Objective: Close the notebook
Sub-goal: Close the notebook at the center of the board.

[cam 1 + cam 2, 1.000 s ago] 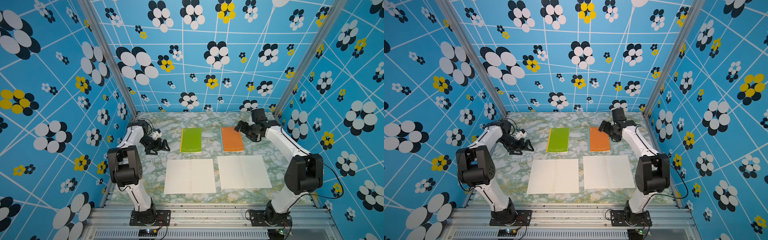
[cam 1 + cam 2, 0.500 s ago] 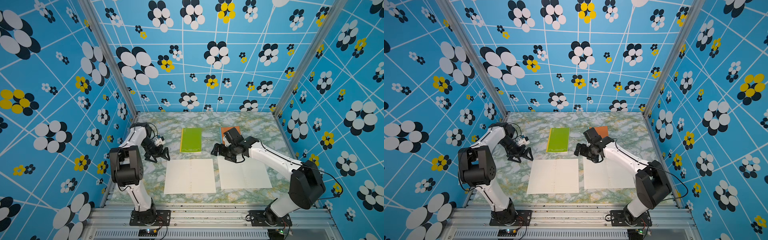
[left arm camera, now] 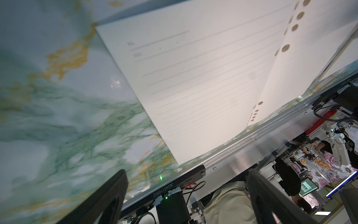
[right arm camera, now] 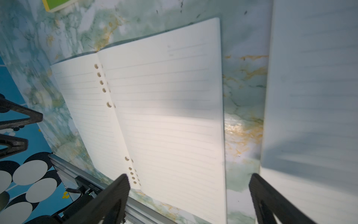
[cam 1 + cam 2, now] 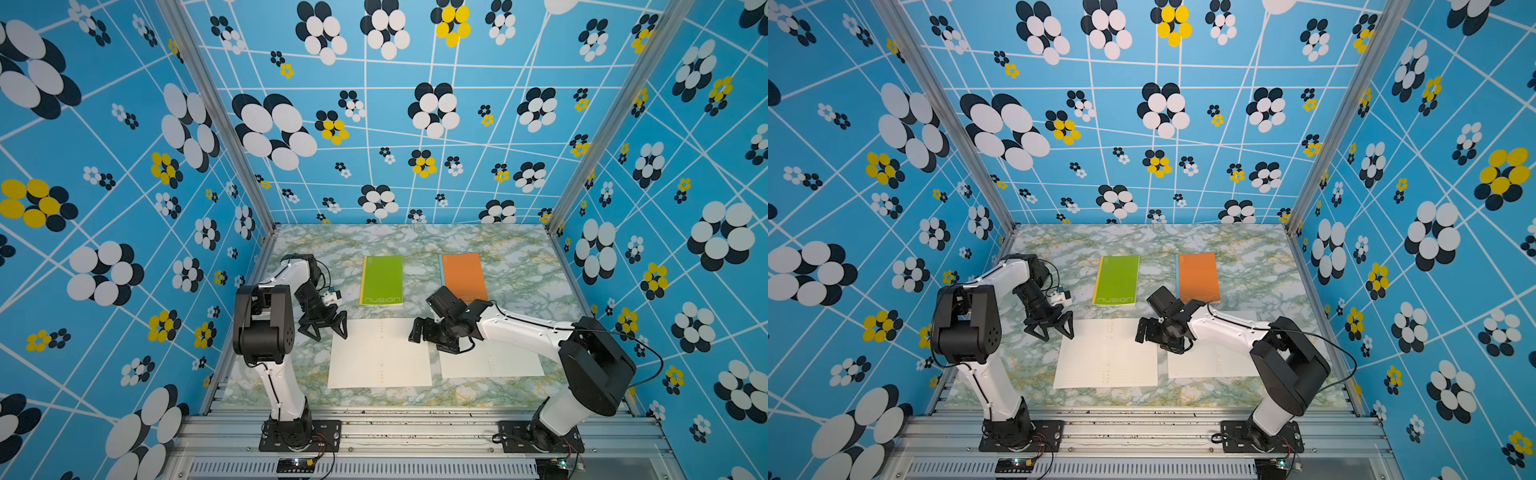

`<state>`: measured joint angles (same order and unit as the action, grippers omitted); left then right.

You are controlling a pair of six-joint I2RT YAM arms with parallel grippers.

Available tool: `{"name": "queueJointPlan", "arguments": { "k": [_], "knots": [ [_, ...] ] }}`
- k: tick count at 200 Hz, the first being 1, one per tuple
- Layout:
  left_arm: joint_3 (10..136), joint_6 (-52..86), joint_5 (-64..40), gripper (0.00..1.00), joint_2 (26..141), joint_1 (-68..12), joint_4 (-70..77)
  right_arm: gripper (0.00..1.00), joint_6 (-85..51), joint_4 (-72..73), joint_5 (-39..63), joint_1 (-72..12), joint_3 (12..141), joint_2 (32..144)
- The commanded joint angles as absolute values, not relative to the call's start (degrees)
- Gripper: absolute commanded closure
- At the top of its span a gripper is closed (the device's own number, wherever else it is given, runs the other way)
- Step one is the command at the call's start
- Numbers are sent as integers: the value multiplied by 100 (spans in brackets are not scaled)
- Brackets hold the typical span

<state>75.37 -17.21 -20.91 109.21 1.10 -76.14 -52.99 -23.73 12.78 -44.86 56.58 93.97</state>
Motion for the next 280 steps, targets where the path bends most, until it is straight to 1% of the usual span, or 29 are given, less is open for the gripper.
{"name": "queueJointPlan", "arguments": {
  "k": [1,147,235,280],
  "knots": [
    [7425,-1629,-1996,1,11075,62,-7545,1,-5408,-2263,1328,-4500,5589,9522],
    [7414,-1321,-1979,1,11737,-93,-7117,1,-5461,-2056,1573,-4561,5793,10122],
    [7493,-1116,-2065,1,11786,-192,-6988,1,-5563,-2036,1573,-4781,5985,10213],
    [7548,-1055,-2309,1,11778,-198,-6918,1,-5572,-1993,1569,-4790,6084,10271]
  ]
}}
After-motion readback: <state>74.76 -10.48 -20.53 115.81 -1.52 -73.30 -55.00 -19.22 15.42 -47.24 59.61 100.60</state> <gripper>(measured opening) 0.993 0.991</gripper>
